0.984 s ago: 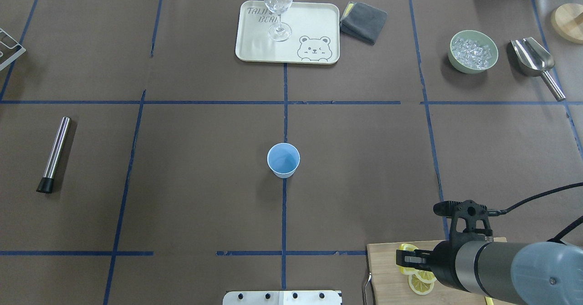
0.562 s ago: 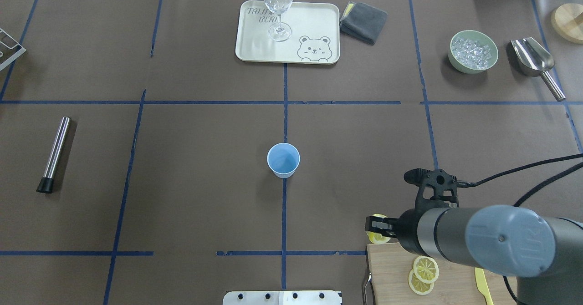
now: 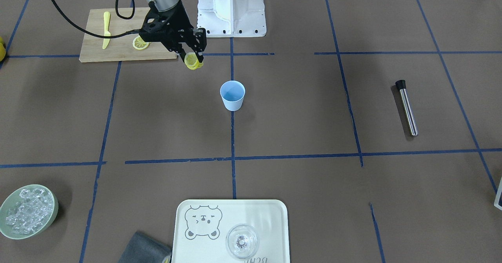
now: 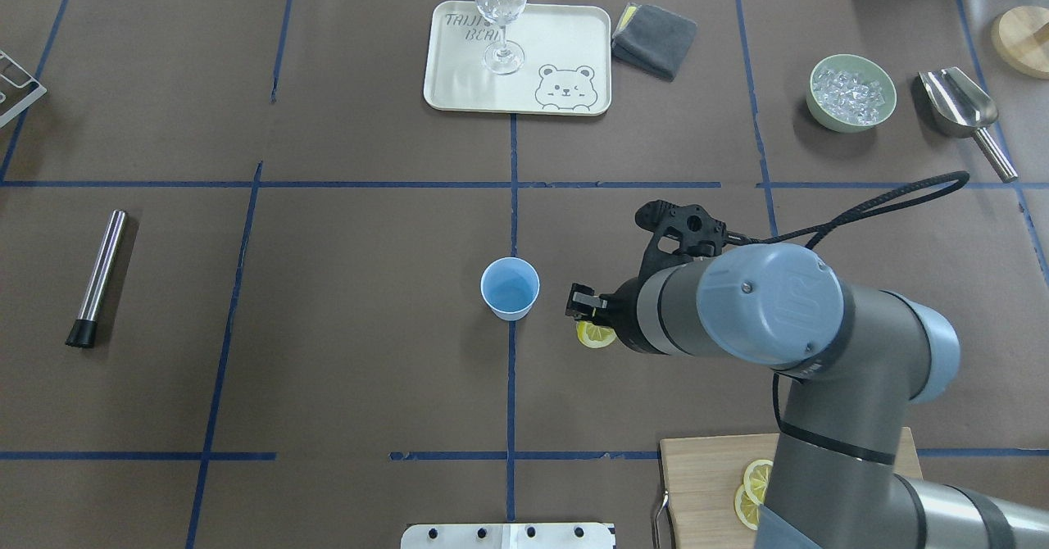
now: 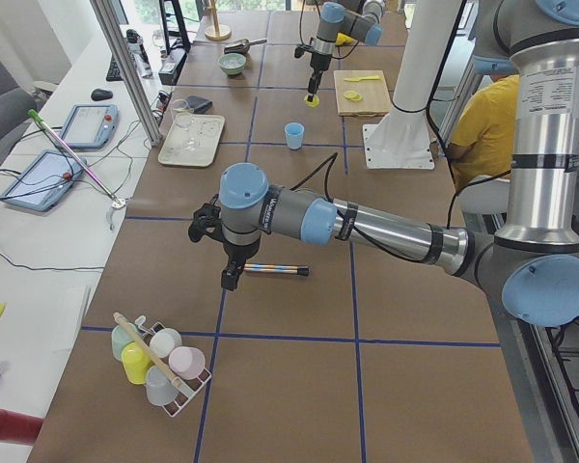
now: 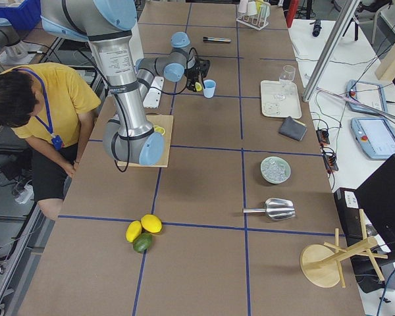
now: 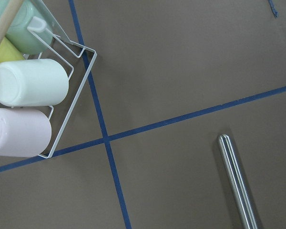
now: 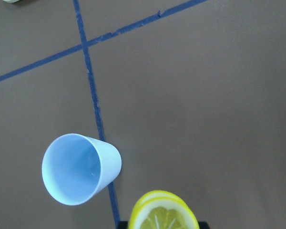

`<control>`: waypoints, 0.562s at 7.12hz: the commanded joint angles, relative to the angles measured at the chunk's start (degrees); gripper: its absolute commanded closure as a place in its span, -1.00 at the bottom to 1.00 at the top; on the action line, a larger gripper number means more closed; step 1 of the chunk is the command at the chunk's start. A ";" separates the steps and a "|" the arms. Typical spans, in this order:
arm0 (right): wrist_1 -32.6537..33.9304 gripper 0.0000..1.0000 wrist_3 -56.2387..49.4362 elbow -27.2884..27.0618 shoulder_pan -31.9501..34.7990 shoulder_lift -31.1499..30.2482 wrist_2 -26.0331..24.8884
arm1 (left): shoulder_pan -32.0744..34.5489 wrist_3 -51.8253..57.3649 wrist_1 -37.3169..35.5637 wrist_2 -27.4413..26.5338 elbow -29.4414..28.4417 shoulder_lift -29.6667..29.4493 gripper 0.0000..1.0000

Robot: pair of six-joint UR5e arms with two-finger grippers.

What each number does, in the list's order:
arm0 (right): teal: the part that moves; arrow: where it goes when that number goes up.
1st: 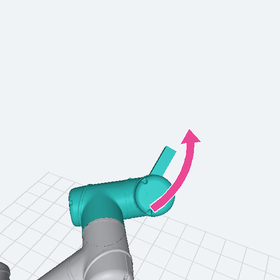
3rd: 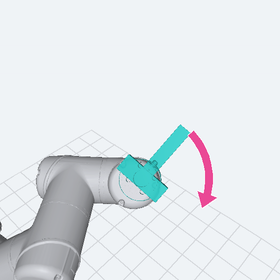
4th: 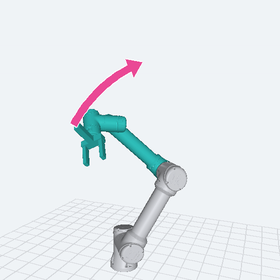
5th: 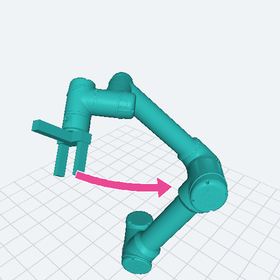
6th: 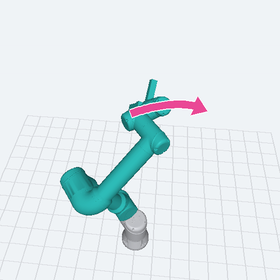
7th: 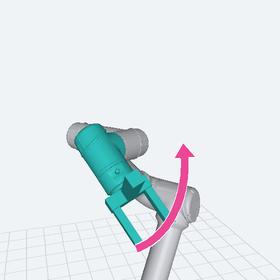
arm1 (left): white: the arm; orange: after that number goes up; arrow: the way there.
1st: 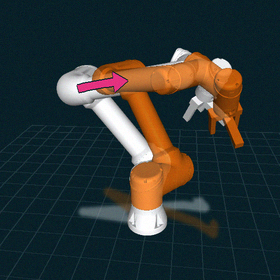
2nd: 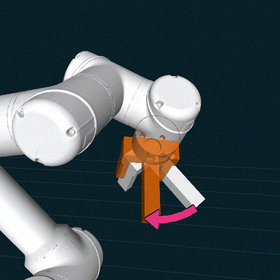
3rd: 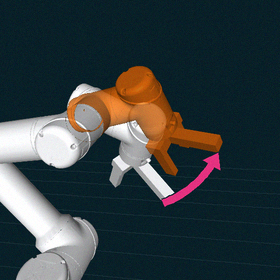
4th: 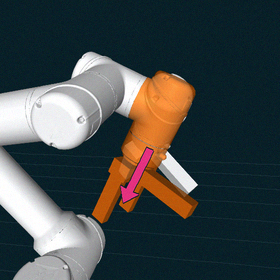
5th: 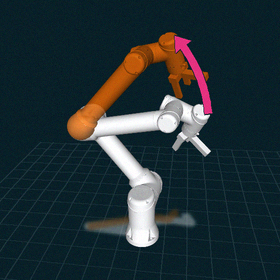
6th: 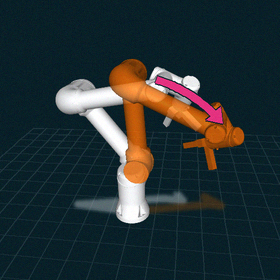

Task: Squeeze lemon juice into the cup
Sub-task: 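Lift the lemon slice with the right gripper and carry it over the blue cup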

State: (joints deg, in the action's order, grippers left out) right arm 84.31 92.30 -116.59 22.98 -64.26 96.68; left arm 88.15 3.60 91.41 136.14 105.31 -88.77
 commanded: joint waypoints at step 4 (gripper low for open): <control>-1.61 -0.17 1.92 15.24 1.71 13.45 0.09 | 0.09 0.00 0.00 0.00 0.15 0.00 -1.00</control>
State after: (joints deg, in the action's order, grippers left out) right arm 83.10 94.13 -103.57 24.62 -52.48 96.77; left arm 88.20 3.60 91.41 136.14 105.44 -88.77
